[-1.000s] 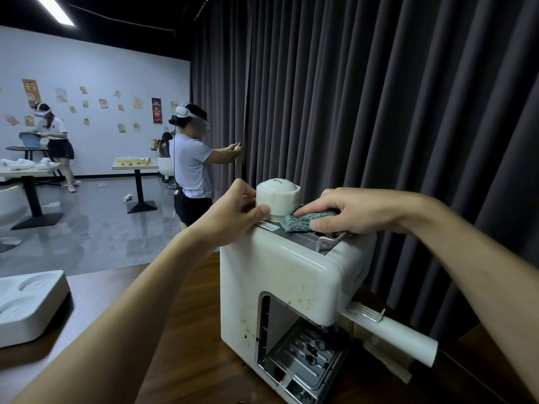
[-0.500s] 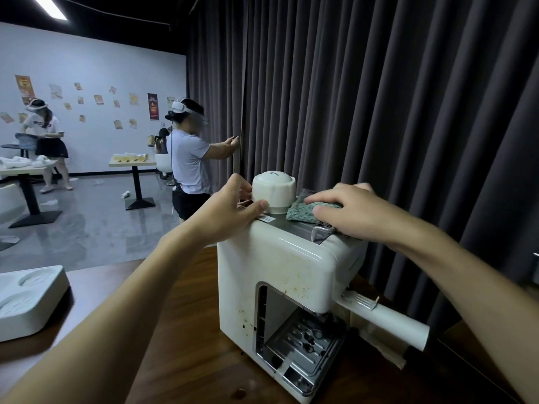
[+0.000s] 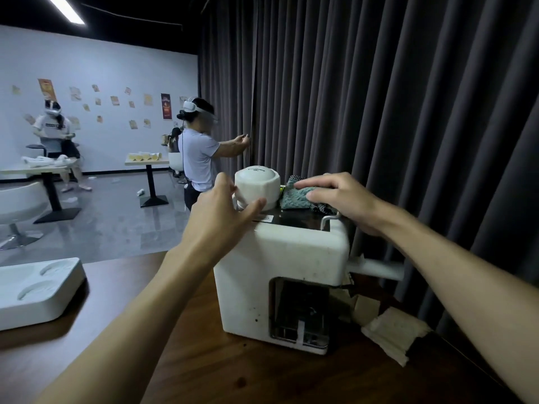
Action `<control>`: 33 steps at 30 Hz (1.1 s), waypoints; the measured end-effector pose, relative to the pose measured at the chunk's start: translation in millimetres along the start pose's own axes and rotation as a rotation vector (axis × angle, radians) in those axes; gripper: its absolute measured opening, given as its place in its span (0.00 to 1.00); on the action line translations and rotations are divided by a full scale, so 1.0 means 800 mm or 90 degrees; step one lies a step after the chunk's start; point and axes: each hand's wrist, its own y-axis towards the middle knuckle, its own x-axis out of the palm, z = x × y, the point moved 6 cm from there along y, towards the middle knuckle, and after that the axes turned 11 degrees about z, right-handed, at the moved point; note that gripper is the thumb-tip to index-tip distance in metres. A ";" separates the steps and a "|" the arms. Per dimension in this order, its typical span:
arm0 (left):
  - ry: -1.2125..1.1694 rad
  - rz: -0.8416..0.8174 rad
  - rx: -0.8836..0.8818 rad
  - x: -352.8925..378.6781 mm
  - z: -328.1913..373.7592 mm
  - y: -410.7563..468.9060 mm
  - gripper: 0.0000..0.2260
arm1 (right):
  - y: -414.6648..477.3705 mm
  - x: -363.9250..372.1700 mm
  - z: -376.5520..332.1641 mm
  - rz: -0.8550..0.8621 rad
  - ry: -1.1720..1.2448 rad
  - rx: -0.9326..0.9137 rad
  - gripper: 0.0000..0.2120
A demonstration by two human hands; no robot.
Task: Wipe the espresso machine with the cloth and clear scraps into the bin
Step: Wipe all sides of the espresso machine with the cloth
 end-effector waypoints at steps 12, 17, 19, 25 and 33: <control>0.033 0.058 -0.015 0.008 0.024 -0.008 0.14 | 0.049 -0.002 0.032 -0.034 0.065 0.010 0.14; 0.085 0.076 -0.007 0.011 0.041 -0.008 0.13 | 0.061 -0.008 0.044 -0.047 0.088 -0.009 0.13; 0.109 0.083 0.005 0.012 0.048 -0.008 0.12 | 0.066 -0.008 0.046 -0.058 0.094 -0.015 0.12; 0.196 0.106 0.030 0.001 0.055 -0.012 0.12 | 0.083 0.006 0.050 -0.091 0.106 -0.025 0.12; 0.199 0.064 0.013 -0.003 0.023 -0.008 0.26 | 0.081 0.020 0.034 -0.118 0.137 -0.060 0.16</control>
